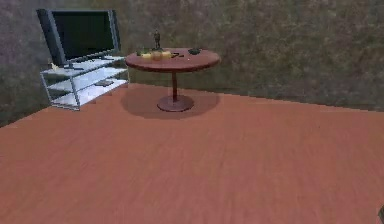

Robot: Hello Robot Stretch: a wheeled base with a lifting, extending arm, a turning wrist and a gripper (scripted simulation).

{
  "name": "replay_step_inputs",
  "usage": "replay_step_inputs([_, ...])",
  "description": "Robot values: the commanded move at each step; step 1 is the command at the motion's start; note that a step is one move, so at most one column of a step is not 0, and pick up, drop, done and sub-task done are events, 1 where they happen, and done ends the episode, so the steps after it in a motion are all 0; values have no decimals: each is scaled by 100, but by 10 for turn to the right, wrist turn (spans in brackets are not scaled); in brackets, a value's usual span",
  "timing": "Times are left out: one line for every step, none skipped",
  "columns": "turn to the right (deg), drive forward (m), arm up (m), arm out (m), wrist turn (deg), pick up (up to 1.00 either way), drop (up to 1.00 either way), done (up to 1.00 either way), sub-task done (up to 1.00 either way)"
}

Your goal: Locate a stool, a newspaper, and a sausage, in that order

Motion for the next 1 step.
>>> replay_step_inputs([0, 100, 0, 0, 0, 0, 0, 0, 0])
